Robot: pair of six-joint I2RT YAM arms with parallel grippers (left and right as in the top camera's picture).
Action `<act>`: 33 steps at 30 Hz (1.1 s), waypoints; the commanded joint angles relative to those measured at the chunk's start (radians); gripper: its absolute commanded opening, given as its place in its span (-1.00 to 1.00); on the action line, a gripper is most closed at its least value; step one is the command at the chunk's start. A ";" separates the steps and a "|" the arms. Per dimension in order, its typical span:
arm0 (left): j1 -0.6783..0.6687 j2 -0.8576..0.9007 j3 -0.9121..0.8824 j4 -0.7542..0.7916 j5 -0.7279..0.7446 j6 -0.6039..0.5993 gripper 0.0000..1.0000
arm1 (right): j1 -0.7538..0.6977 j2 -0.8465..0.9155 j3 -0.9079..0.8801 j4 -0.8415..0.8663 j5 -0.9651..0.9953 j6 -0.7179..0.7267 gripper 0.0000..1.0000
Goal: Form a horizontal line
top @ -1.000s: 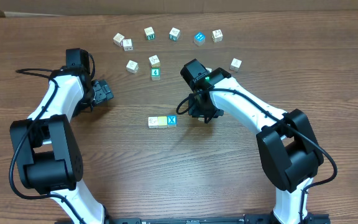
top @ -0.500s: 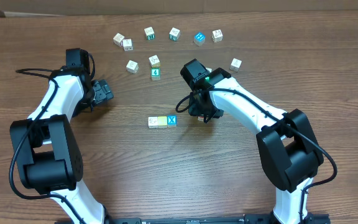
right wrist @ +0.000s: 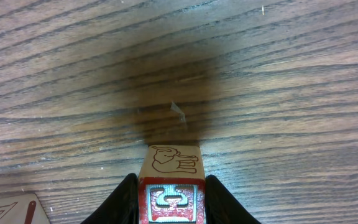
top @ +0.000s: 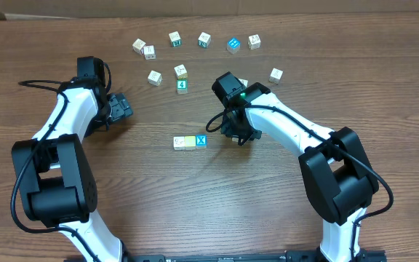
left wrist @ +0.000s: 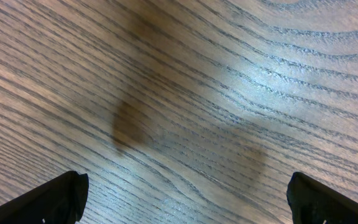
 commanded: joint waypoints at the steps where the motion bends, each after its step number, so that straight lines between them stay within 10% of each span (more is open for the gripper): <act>1: -0.003 0.003 -0.001 0.001 -0.012 0.026 0.99 | 0.003 -0.013 -0.006 0.005 0.010 0.004 -0.42; 33: -0.003 0.003 -0.002 0.001 -0.012 0.026 0.98 | 0.003 -0.013 -0.006 0.019 -0.055 -0.022 -0.52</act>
